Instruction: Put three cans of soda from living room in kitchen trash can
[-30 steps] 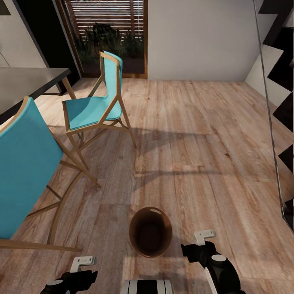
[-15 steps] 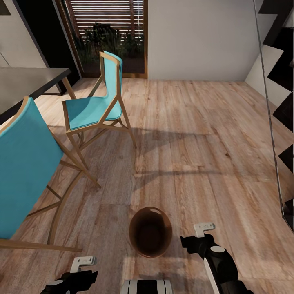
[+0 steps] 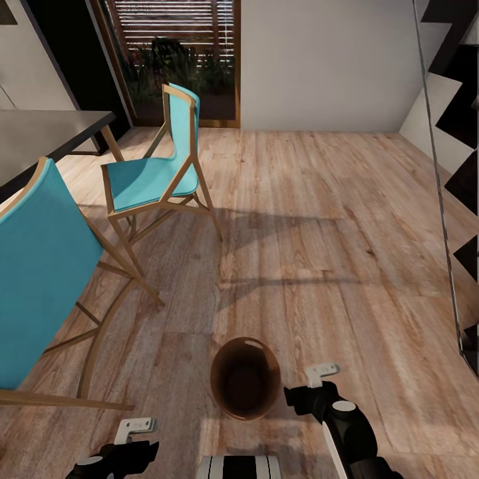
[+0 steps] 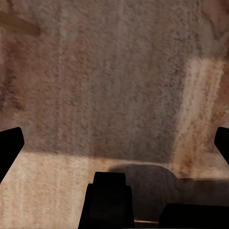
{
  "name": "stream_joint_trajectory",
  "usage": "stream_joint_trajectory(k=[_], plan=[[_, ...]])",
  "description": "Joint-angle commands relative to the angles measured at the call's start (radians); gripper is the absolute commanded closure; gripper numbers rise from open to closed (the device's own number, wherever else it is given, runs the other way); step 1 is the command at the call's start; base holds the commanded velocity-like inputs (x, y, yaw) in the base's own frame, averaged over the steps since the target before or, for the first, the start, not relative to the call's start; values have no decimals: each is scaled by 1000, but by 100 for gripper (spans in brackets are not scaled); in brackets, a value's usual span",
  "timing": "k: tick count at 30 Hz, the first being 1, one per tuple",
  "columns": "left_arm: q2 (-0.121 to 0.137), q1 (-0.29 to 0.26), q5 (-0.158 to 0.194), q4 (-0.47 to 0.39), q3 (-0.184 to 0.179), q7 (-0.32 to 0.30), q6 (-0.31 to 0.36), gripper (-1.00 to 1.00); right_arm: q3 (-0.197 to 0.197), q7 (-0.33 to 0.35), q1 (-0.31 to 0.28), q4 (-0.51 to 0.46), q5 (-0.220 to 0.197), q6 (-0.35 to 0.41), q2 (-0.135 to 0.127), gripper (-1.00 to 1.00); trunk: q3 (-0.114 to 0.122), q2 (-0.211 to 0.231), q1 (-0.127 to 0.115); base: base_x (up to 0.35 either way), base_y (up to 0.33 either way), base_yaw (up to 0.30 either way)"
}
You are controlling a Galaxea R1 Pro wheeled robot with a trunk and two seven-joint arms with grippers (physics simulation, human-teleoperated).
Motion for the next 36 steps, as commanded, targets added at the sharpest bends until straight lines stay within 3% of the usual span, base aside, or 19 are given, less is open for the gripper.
stream_joint_trajectory(k=[1, 11, 17, 25, 31, 36], plan=[[0, 0, 0, 0, 0, 0, 0, -100, 1, 0, 0, 0, 0, 0, 3, -100, 0, 0, 0, 0, 0, 0], [0, 0, 0, 0, 0, 0, 0, -100, 3, -8, 0, 1, 1, -12, 17, -100, 0, 0, 0, 0, 0, 0], [0, 0, 1, 1, 0, 0, 0, -100, -3, -16, -4, 5, 1, -89, 17, -100, 0, 0, 0, 0, 0, 0], [-1, 0, -1, 20, -1, 0, -3, -100, -4, -16, -57, 56, -4, -109, 21, -100, 0, 0, 0, 0, 0, 0], [-1, 0, -2, 21, -2, 0, -6, -100, -4, -15, -61, 68, -4, -106, 78, -100, 0, 0, 0, 0, 0, 0], [-2, 0, -2, 21, -2, 0, -6, -100, -4, -15, -97, 162, -5, -118, 80, -100, 0, 0, 0, 0, 0, 0]])
